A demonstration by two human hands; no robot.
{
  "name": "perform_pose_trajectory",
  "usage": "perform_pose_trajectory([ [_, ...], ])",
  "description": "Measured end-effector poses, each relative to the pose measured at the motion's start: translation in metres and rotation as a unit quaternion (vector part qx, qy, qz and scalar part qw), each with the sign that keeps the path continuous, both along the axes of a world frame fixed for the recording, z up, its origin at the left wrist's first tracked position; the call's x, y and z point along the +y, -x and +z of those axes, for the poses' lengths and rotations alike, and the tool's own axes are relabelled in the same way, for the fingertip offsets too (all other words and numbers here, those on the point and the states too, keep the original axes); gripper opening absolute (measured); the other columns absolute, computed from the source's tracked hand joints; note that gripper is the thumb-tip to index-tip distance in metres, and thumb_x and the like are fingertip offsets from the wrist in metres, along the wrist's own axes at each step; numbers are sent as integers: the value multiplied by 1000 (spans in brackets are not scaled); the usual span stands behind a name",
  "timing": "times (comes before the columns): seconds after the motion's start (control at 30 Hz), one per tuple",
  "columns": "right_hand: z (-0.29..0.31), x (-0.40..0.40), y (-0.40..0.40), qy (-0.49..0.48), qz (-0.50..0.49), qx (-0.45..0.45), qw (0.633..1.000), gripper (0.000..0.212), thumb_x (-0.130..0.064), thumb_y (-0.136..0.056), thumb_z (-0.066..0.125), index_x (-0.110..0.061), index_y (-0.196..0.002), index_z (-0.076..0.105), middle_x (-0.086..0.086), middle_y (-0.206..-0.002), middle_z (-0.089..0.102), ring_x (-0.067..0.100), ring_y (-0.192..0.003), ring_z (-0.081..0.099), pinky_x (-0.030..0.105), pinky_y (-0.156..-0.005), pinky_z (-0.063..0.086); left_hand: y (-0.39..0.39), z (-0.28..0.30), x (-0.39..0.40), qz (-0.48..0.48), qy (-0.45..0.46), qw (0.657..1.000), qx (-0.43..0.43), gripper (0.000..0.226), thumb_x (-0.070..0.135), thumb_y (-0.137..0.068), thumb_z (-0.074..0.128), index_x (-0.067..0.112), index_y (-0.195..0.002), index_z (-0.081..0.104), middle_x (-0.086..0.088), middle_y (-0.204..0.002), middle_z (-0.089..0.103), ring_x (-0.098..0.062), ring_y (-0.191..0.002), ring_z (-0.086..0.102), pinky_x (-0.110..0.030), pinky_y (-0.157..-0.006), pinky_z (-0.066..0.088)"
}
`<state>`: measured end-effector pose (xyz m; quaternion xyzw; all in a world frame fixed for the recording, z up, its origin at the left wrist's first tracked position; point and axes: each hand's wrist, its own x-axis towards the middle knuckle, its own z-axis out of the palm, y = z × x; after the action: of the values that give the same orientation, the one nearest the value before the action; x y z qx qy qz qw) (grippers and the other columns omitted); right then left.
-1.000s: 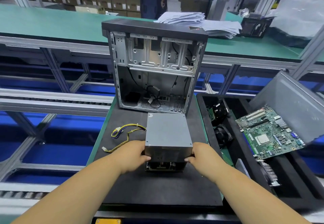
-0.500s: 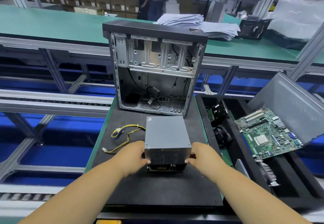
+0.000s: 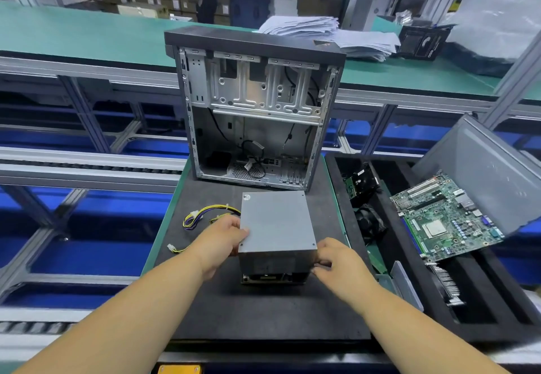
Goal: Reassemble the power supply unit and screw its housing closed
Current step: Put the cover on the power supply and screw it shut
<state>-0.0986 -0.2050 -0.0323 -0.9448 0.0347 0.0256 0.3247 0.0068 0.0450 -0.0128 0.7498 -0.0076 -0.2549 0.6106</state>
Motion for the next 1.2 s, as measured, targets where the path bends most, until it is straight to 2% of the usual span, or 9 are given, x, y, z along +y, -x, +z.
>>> perform_pose_trajectory([
  [0.1, 21, -6, -12, -82, -71, -6, 994, 52, 4, -78, 54, -45, -90, 63, -16, -98, 61, 9, -93, 63, 16, -82, 47, -3, 2, -2, -36, 3, 999, -21, 4, 5, -96, 56, 6, -92, 59, -2, -65, 62, -15, -59, 53, -27, -64, 45],
  [0.2, 58, -7, -39, -102, -108, -68, 987, 48, -3, -84, 55, -37, -119, 57, -9, -120, 54, 12, -115, 54, 32, -97, 45, -3, 1, -4, -51, -2, 998, -33, 5, 1, -95, 54, 4, -93, 58, 4, -57, 60, -7, -47, 51, -21, -54, 44],
  [0.33, 97, 19, -78, 85, 91, 34, 992, 116, -68, -60, 75, -40, -153, 11, -1, -157, 17, 21, -145, 16, 47, -117, 24, -1, 0, -6, -50, 20, 998, -19, 6, -1, -96, 54, 4, -97, 58, 3, -58, 58, -9, -48, 50, -20, -52, 43],
  [0.43, 94, 45, -100, 248, 196, 123, 941, 146, -76, -48, 80, -46, -149, -22, 4, -163, -18, 30, -150, -19, 56, -121, -1, 1, 3, -7, -49, 43, 998, -7, 9, -1, -96, 53, 7, -95, 57, -7, -71, 59, -17, -61, 52, -25, -58, 44],
  [0.73, 76, 57, -123, 329, 238, 239, 882, 155, -72, -45, 84, -47, -142, -35, 6, -161, -18, 29, -149, -19, 63, -117, -3, 0, 2, -1, -55, 93, 994, 3, 8, -1, -95, 56, 7, -96, 57, 4, -60, 58, -8, -52, 54, -20, -56, 46],
  [0.87, 77, 61, -121, 338, 248, 226, 879, 153, -70, -49, 82, -44, -143, -36, 11, -160, -13, 31, -149, -12, 60, -119, 1, -12, -5, 7, -15, -70, 994, -87, 8, 20, -96, 55, 18, -90, 58, 2, -72, 63, -13, -62, 58, -31, -71, 48],
  [1.0, 79, 63, -121, 348, 250, 231, 873, 151, -69, -53, 82, -42, -143, -37, 14, -161, -15, 34, -149, -12, 61, -118, 3, -25, -10, 13, -18, -215, 937, -276, 7, 22, -93, 58, 25, -99, 61, 6, -100, 57, -12, -92, 52, -28, -86, 44],
  [1.1, 81, 64, -122, 346, 252, 236, 872, 150, -69, -53, 82, -43, -143, -36, 13, -161, -15, 34, -149, -12, 62, -118, 4, -35, -13, 12, -40, -302, 830, -467, 29, 18, -86, 66, 20, -114, 62, 4, -118, 54, -20, -116, 43, -32, -102, 34],
  [1.2, 83, 63, -121, 342, 256, 236, 873, 149, -68, -54, 82, -43, -143, -35, 11, -160, -11, 34, -149, -9, 61, -118, 5, -54, -12, 4, -116, -406, 782, -459, 43, 27, -91, 58, 16, -131, 53, 0, -133, 53, -24, -130, 41, -38, -117, 21],
])
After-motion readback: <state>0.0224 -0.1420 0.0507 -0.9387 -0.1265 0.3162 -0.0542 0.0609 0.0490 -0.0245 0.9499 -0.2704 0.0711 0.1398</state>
